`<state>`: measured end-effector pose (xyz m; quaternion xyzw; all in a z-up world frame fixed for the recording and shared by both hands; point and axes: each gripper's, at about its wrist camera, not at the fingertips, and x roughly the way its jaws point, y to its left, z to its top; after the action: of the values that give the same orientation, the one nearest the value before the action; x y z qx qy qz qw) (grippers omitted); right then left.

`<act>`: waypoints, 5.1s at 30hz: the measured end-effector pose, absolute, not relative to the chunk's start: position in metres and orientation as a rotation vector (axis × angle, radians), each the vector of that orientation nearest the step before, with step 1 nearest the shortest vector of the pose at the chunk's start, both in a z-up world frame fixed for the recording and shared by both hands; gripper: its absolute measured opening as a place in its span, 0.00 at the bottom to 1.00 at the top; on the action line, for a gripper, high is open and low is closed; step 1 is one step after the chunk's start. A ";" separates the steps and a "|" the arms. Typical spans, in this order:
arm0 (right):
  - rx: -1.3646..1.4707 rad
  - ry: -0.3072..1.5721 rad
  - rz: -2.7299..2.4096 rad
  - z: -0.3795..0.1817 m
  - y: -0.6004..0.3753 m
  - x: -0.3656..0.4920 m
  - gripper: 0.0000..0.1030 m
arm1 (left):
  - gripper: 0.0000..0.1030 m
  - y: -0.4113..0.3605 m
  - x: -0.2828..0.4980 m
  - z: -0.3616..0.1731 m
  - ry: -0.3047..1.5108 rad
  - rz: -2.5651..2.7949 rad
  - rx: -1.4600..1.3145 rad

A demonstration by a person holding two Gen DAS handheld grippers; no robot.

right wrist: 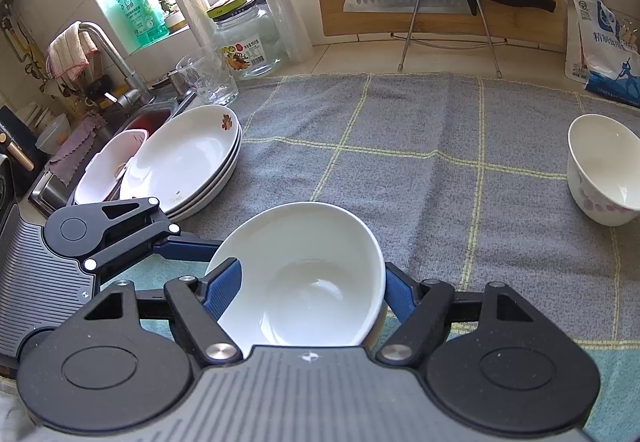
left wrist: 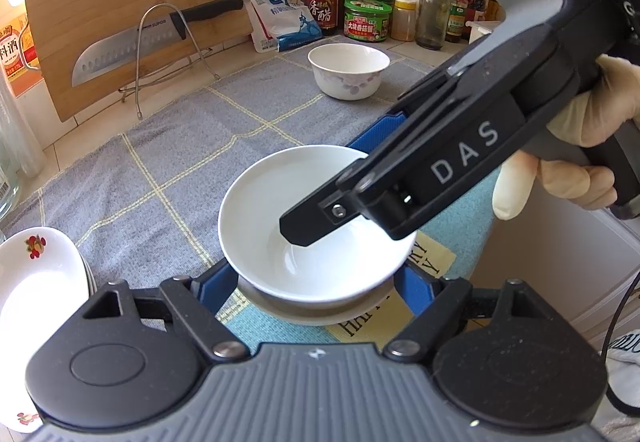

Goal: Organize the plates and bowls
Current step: 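Lower the held bowl into the placed bowl with the right tool, then open the right tool and pull it away from the nested bowls, then move the right tool to the rim of the floral-patterned white bowl and close, then lift the floral bowl with the right tool and carry it over the nested bowls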

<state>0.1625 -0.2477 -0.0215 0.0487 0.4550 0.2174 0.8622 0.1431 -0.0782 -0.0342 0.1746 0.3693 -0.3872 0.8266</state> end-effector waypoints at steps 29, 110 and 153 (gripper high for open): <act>0.033 0.864 0.301 -0.003 -0.250 0.143 1.00 | 0.93 -0.050 0.135 -0.006 0.688 -0.882 0.337; -0.031 0.938 0.599 -0.058 -0.489 0.330 0.70 | 0.88 -0.344 0.236 -0.084 0.623 -0.446 0.251; 0.004 0.913 0.595 -0.001 -0.398 0.225 0.70 | 0.88 -0.253 0.145 -0.026 0.648 -0.522 0.314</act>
<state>0.2254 -0.3983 -0.0011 0.0019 0.4344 0.2830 0.8551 0.1448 -0.2533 -0.0263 0.1519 0.3135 -0.2524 0.9028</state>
